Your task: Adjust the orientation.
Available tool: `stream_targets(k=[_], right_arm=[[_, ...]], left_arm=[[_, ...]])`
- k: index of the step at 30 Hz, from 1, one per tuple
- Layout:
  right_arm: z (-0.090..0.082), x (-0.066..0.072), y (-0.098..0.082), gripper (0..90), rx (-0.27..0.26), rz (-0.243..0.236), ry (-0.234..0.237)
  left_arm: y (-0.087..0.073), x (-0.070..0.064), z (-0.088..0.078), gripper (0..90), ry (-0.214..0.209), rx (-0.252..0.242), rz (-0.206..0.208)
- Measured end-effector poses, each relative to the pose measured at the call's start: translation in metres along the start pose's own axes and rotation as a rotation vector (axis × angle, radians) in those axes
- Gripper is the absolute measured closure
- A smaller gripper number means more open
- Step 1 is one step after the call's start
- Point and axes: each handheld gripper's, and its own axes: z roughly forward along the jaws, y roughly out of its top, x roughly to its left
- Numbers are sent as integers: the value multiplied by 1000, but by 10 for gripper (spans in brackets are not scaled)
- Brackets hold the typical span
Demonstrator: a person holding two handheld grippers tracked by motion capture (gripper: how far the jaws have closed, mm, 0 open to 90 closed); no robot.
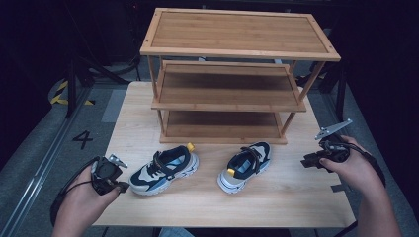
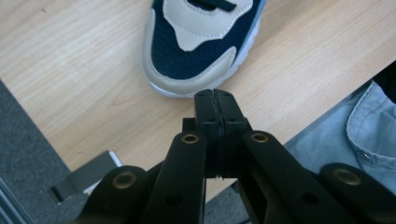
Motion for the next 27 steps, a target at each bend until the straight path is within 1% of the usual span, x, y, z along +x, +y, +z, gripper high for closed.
stream_targets(k=[2,3,4,5,7,8,9,10,11,13,14,15,16,17,19,21,22,25,27], right_arm=[[0,0,2,695,0,2,15],[1,0,2,691,3,-2,15],[2,0,3,689,4,-7,12],[2,0,3,687,5,-9,12],[1,-1,4,687,4,-12,4],[1,0,4,686,2,-13,3],[1,0,4,687,0,-13,5],[1,0,4,688,-1,-12,5],[2,0,5,688,4,-12,10],[5,1,5,687,13,-14,19],[7,1,5,687,17,-15,16],[7,1,5,688,20,-17,16],[8,1,5,687,23,-16,17],[9,1,5,687,21,-16,17],[10,2,5,685,22,-17,21],[10,3,5,684,22,-16,20],[10,3,4,684,22,-16,21],[9,3,3,682,16,-13,18],[9,4,2,682,14,-9,18]], left_arm=[[3,-1,10,900,-29,30,10],[5,-3,16,900,-35,42,11],[7,-5,22,900,-55,58,2],[10,-6,29,900,-60,82,15],[13,-8,39,900,-76,99,23],[14,-8,43,900,-86,100,34],[15,-7,46,900,-104,83,42],[16,-6,48,900,-126,76,40],[17,-5,52,900,-134,83,46],[19,-6,60,900,-136,100,40],[20,-6,63,900,-140,102,41],[21,-6,66,898,-149,108,52],[22,-6,69,882,-147,112,59],[22,-6,72,874,-143,121,55],[23,-4,76,884,-147,122,56],[23,-3,76,887,-139,125,59],[23,-2,77,892,-138,124,53],[25,3,77,891,-117,112,40],[26,7,78,873,-121,94,24]])
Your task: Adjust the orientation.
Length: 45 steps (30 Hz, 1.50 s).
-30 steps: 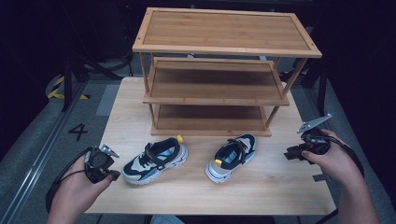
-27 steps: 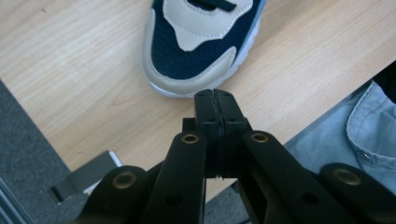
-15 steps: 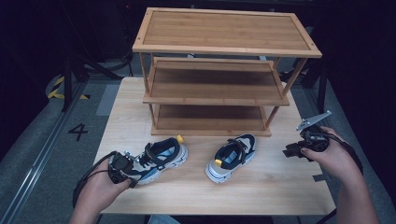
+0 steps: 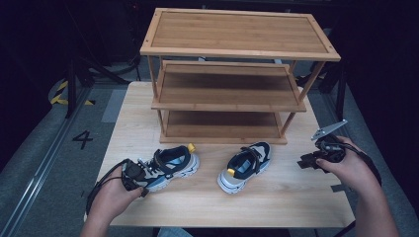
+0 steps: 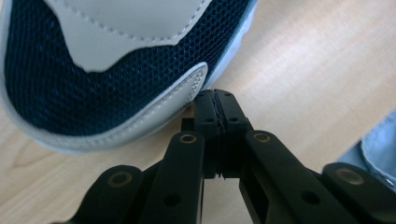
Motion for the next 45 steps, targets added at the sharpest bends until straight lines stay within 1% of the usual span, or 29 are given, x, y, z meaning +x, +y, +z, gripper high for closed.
stream_targets(k=[2,3,4,5,6,7,8,10,11,14,15,16,17,18,20,23,24,26,28,29,30,31,33,34,35,36,41,43,45], right_arm=[[0,1,-1,682,-3,-1,-9],[0,2,-2,682,-4,1,-11],[-1,2,-3,682,-7,-3,-13],[-1,2,-3,682,-7,-3,-13],[-2,5,-4,681,-15,-1,-13],[-2,5,-4,681,-15,-1,-13],[-3,7,-5,684,-23,2,-4],[-3,9,-5,685,-24,3,-4],[-3,10,-5,686,-26,1,-7],[-4,15,-4,686,-36,-9,-7],[-5,16,-4,686,-41,-11,-6],[-5,17,-4,686,-42,-14,-8],[-6,18,-4,686,-44,-14,-3],[-6,19,-3,686,-45,-17,-2],[-6,21,-3,689,-49,-22,-1],[-6,29,2,696,-59,-41,13],[-5,33,5,696,-66,-55,26],[-1,44,14,696,-73,-99,48],[2,53,23,699,-81,-128,67],[3,56,27,698,-86,-139,72],[6,62,34,692,-100,-150,87],[8,65,38,685,-120,-153,99],[11,73,46,678,-160,-145,147],[11,73,46,678,-160,-145,147],[16,81,57,666,-174,-172,172],[16,81,57,666,-174,-172,172],[27,98,84,637,-210,-232,193],[35,105,98,617,-230,-250,210],[38,107,101,611,-241,-258,215]], left_arm=[[2,4,1,865,7,-14,-11],[3,6,2,859,10,-10,-13],[4,7,2,853,23,-20,-19],[4,7,2,847,23,-20,-19],[7,10,4,841,49,-25,-30],[8,12,5,841,57,-25,-37],[12,17,6,829,71,-39,-39],[14,19,7,813,77,-46,-42],[18,21,10,813,89,-59,-51],[25,27,11,802,118,-80,-52],[26,27,11,796,116,-84,-57],[28,28,11,783,120,-90,-49],[28,28,11,764,113,-86,-44],[27,27,10,746,89,-90,-51],[25,24,6,695,62,-84,-58],[20,20,-3,648,55,-93,-67],[17,19,-8,628,47,-94,-69],[13,16,-16,596,51,-110,-69],[8,14,-22,573,51,-130,-82],[4,14,-26,563,44,-152,-90],[4,14,-26,549,44,-152,-90],[-1,14,-30,538,27,-168,-106],[-7,14,-33,525,25,-189,-113],[-7,14,-33,520,25,-189,-113],[-10,14,-33,519,20,-197,-128],[-13,15,-34,519,23,-203,-135],[-27,14,-39,503,42,-229,-163],[-33,14,-40,461,51,-236,-165],[-35,14,-40,459,49,-241,-169]])
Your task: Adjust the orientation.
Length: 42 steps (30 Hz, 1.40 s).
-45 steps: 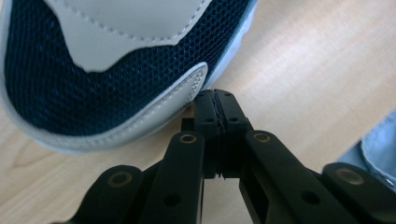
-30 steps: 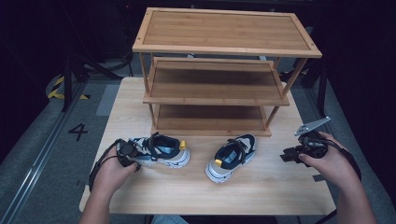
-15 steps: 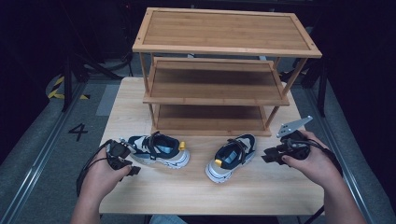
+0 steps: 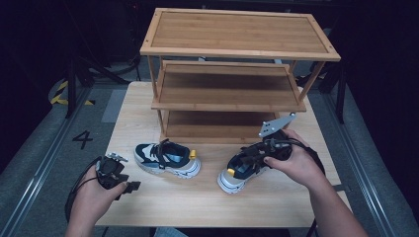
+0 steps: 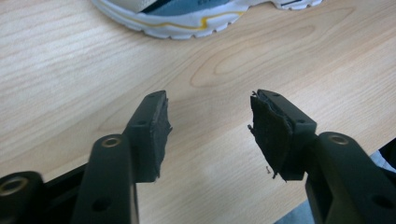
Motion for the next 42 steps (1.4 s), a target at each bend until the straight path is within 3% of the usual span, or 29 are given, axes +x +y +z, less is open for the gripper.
stream_targets(k=[6,9,14,19,34,38,39,42], right_arm=[[29,3,16,584,-7,-17,29],[42,4,23,584,-11,-24,39],[62,9,32,578,13,-47,48],[80,16,40,559,8,-57,105],[129,20,70,571,44,-113,47],[135,20,74,738,75,-122,67],[135,21,75,832,83,-124,63],[135,23,74,873,105,-153,50]], left_arm=[[-10,0,-4,431,4,-47,-7],[-11,1,-4,394,24,-51,10],[-14,4,-6,392,34,-61,-1],[-13,6,-9,392,32,-71,-11],[-6,8,-3,391,22,-62,10],[-5,9,0,388,18,-50,20],[-5,8,0,389,19,-52,12],[-4,8,1,389,16,-51,17]])
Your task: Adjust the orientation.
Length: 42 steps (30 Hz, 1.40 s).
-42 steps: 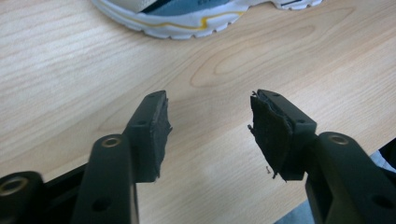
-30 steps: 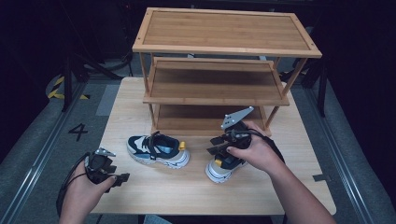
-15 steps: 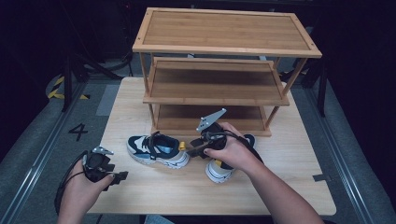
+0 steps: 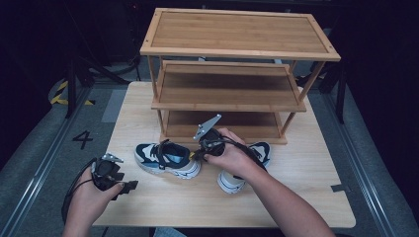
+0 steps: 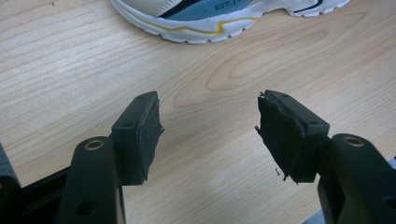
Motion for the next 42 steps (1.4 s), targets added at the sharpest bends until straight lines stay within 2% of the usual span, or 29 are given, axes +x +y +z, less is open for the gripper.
stream_targets(k=[3,6,8,11,13,15,16,18,27,32,35,36,42], right_arm=[[-2,2,-1,875,6,-3,4],[-8,11,-4,875,11,-24,14],[-13,17,-7,875,13,-37,10],[-20,24,-12,875,12,-44,15],[-22,27,-15,874,9,-51,16],[-24,30,-18,874,7,-52,22],[-24,30,-18,874,7,-52,22],[-24,35,-19,874,6,-62,26],[-23,58,-21,874,7,-101,68],[-18,74,-18,872,15,-130,106],[-16,77,-17,871,16,-137,121],[-14,80,-16,871,15,-136,133],[-12,86,-13,865,11,-152,141]], left_arm=[[1,0,2,390,0,3,4],[4,-3,10,401,4,8,20],[9,-8,18,422,9,-17,38],[18,-16,31,495,-26,-39,75],[23,-21,40,549,-48,-46,79],[29,-26,51,597,-60,-33,96],[29,-26,51,611,-60,-33,96],[33,-31,60,618,-60,-11,115],[42,-36,63,623,-49,-5,141],[49,-40,66,603,-20,-4,161],[52,-42,69,595,-20,-2,156],[55,-42,70,594,-19,-9,176],[61,-49,73,591,-18,-15,186]])
